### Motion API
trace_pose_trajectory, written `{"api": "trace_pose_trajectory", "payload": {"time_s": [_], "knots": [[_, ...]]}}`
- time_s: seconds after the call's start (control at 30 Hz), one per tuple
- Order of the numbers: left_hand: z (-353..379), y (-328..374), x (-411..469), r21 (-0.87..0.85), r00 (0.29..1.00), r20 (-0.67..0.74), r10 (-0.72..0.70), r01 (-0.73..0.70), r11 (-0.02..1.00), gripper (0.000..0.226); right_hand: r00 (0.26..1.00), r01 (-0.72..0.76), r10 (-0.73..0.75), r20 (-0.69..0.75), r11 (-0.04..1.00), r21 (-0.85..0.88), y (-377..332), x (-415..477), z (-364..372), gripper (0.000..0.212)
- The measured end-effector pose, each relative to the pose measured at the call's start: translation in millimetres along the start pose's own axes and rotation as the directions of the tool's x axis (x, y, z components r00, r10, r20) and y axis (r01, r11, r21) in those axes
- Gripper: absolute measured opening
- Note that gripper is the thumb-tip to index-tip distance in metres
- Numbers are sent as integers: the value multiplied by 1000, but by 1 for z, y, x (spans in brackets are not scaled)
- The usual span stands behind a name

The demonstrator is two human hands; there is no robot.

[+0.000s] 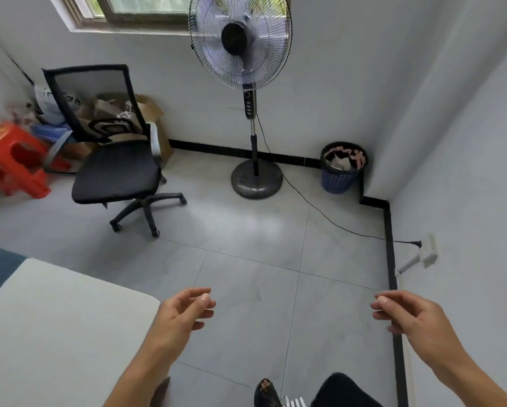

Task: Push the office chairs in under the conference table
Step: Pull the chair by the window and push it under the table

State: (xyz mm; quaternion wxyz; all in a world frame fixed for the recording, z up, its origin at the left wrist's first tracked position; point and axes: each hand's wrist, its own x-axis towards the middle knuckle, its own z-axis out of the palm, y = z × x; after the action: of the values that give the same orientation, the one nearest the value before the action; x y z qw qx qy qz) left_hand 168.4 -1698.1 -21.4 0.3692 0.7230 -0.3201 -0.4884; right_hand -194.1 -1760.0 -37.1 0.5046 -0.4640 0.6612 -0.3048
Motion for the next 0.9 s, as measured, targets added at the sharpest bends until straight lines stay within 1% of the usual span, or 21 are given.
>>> {"api": "trace_pose_trajectory", "payload": {"time_s": [0.07, 0.13, 0.27, 0.4, 0.5, 0.6, 0.73, 0.8, 0.9], "knots": [[-2, 26, 36, -10, 1000, 6, 28, -27, 1000, 16, 1000, 0, 0, 1, 1000, 12, -17, 33, 7, 10], [-1, 42, 71, -16, 1000, -9, 25, -26, 1000, 16, 1000, -17, 17, 10, 1000, 21, -29, 70, 15, 10], [7, 62, 143, -47, 997, -64, -48, 45, 998, 14, 997, -54, 54, 49, 999, -7, -48, 164, 30, 8], [5, 93, 205, -116, 984, -138, -115, 100, 988, 16, 992, -45, 50, 115, 998, -42, -92, 266, 46, 8], [-13, 125, 244, -174, 966, -231, -113, 74, 982, 11, 974, 13, 10, 226, 995, -98, -147, 337, 73, 8], [-33, 143, 271, -232, 927, -351, -131, 50, 972, 10, 938, 98, -40, 343, 983, -155, -205, 398, 112, 7], [-68, 145, 302, -314, 874, -442, -202, 61, 947, 16, 882, 233, -127, 454, 955, -185, -269, 459, 181, 9], [-91, 141, 322, -347, 852, -466, -239, 72, 935, 16, 862, 266, -151, 484, 948, -178, -291, 481, 222, 9], [-135, 139, 360, -374, 832, -489, -261, 70, 925, 16, 848, 269, -150, 508, 948, -169, -311, 504, 287, 9]]}}
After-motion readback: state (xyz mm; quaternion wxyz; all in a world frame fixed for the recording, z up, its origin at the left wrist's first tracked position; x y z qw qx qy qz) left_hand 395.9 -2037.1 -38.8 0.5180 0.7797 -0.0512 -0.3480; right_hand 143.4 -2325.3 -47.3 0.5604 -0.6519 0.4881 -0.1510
